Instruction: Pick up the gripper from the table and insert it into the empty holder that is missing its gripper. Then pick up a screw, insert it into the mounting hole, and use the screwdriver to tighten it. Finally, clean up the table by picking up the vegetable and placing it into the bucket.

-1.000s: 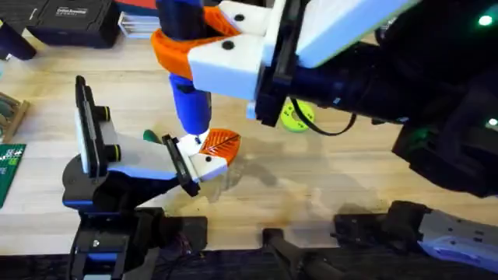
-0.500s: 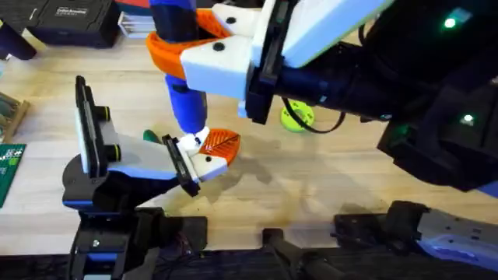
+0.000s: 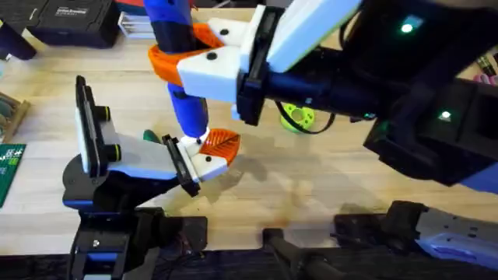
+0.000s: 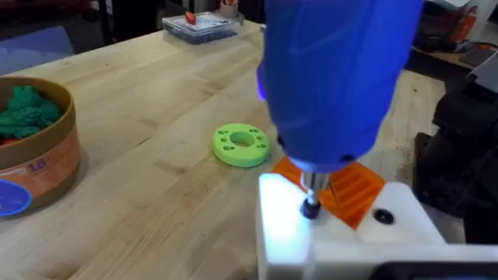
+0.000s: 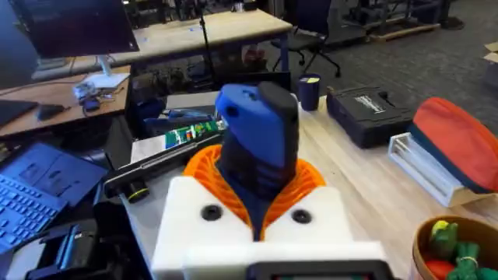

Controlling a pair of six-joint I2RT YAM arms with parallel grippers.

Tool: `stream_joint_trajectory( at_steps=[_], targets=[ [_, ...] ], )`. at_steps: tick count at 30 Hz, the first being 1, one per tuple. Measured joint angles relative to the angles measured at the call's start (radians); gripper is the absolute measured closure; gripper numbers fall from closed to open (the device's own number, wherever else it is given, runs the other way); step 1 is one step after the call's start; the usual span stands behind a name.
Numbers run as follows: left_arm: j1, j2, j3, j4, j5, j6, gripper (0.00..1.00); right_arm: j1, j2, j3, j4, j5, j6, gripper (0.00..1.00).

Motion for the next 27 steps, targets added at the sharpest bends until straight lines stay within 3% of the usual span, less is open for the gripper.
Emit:
stream_joint_trajectory(
  at_steps=[27],
  targets=[
    [0.000,0.000,0.000,-0.002,0.009,-0.011,0.996,-0.001,-0.017,0.016,-0.094,0.012,-0.004,0.974]
  ],
)
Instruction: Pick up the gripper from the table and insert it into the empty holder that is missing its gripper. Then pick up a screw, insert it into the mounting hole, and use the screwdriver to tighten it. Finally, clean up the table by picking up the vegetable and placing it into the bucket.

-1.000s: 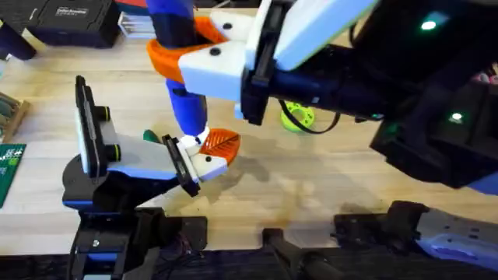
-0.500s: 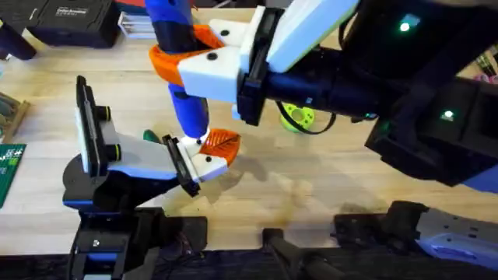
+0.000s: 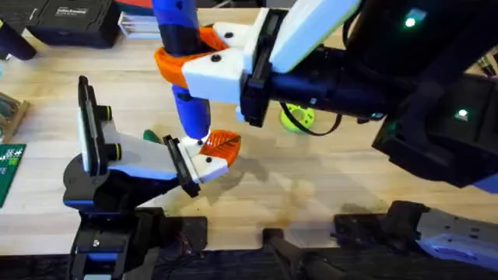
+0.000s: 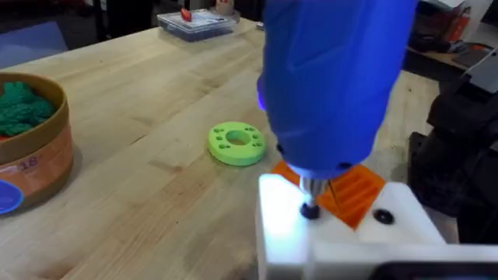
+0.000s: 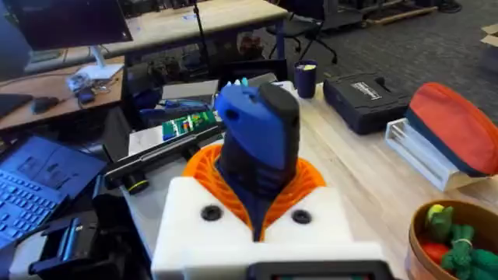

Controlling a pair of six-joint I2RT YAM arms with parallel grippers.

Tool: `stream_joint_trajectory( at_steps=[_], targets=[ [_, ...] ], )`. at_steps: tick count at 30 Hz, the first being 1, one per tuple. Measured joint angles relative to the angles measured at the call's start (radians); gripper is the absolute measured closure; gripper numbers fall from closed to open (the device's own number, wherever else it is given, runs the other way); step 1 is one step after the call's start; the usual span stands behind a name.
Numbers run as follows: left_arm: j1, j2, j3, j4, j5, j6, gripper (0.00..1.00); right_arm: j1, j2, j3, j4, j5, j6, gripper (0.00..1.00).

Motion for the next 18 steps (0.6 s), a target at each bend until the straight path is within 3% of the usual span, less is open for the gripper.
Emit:
stream_joint_trajectory(
  at_steps=[18],
  targets=[
    [-0.005,0.000,0.000,-0.001,0.016,-0.006,0.996,0.001,0.000,0.000,0.001,-0.012,-0.011,0.974]
  ],
)
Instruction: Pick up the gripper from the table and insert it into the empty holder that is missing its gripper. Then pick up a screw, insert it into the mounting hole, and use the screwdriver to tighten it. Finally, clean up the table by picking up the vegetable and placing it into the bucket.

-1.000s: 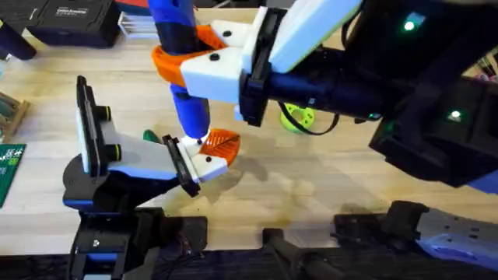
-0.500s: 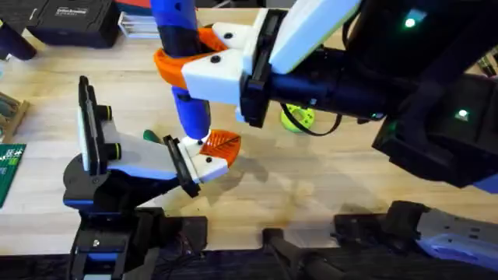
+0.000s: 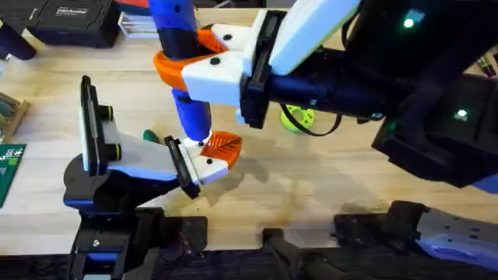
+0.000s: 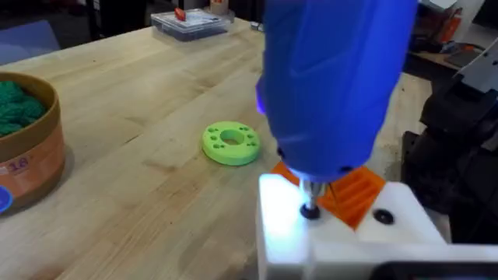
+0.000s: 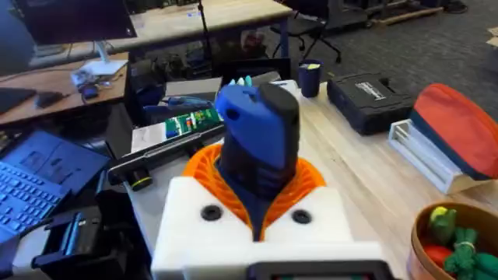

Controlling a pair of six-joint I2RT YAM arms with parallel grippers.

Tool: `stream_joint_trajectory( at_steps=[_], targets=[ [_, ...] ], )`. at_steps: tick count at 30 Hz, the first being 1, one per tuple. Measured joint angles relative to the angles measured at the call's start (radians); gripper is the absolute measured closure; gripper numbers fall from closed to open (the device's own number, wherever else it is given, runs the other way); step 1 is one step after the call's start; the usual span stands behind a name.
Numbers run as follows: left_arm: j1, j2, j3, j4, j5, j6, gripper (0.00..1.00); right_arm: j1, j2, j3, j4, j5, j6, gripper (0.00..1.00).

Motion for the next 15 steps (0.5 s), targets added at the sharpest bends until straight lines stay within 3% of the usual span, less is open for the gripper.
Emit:
stream_joint_trajectory(
  at_steps=[9,15],
  targets=[
    [0.000,-0.002,0.000,0.004,-0.009,0.006,0.996,-0.003,0.000,-0.033,0.117,-0.031,-0.004,0.974],
    [0.000,-0.002,0.002,0.001,-0.026,0.016,0.996,-0.055,-0.027,-0.054,0.263,-0.037,0.000,0.974]
  ],
)
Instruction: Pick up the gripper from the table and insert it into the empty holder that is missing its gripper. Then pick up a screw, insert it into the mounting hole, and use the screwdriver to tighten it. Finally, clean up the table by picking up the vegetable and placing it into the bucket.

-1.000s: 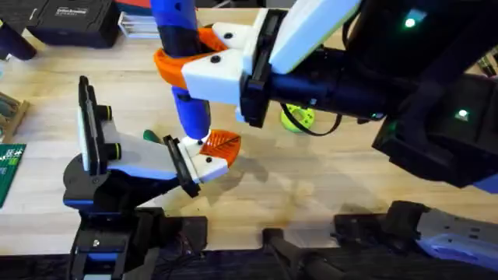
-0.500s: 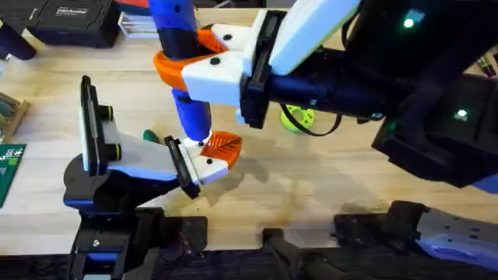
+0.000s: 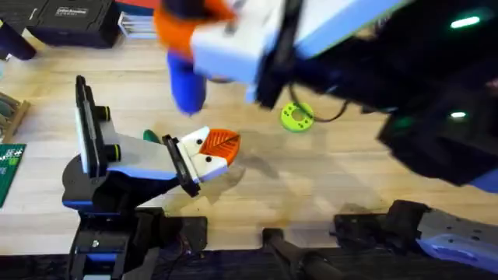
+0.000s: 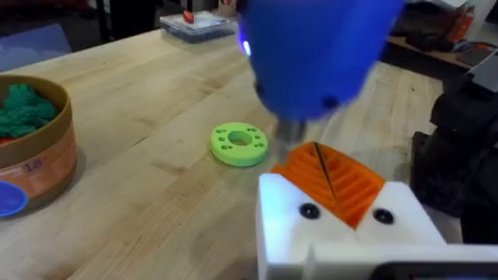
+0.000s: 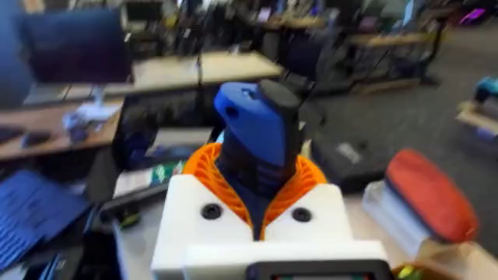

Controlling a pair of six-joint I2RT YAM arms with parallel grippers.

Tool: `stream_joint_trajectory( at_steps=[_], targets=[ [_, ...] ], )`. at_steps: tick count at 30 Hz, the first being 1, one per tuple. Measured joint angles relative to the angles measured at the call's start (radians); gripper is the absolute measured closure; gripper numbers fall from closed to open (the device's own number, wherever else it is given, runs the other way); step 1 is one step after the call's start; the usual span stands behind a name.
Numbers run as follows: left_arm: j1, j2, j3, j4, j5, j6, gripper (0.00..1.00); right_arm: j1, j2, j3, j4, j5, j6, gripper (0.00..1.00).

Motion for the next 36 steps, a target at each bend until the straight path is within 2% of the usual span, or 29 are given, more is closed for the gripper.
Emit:
stream_joint_trajectory(
  at_steps=[6,10,13,17,22,25,30,36],
  targets=[
    [0.000,0.000,0.000,0.000,-0.001,0.000,0.996,-0.033,-0.072,0.014,0.013,0.020,0.001,0.974],
    [0.000,0.000,0.000,0.000,-0.002,0.000,0.996,-0.041,-0.066,0.016,-0.087,0.020,-0.027,0.974],
    [0.000,0.000,0.000,0.000,-0.002,0.000,0.996,-0.070,-0.061,0.016,-0.239,0.058,-0.127,0.974],
    [0.000,0.000,0.000,0.000,-0.002,0.000,0.996,-0.135,-0.039,0.016,-0.469,0.235,-0.373,0.974],
    [0.000,0.000,0.000,0.000,-0.002,0.000,0.996,-0.259,0.066,0.016,-0.592,0.515,-0.737,0.974],
    [0.000,0.000,0.000,0.000,-0.002,0.000,0.996,-0.339,0.160,0.016,-0.601,0.626,-0.901,0.974],
    [0.000,0.000,0.000,0.000,-0.002,0.000,0.996,-0.432,0.319,0.016,-0.600,0.705,-1.054,0.974],
    [0.000,0.000,0.000,0.000,-0.002,0.000,0.996,-0.468,0.454,0.016,-0.600,0.721,-1.102,0.974]
  ],
)
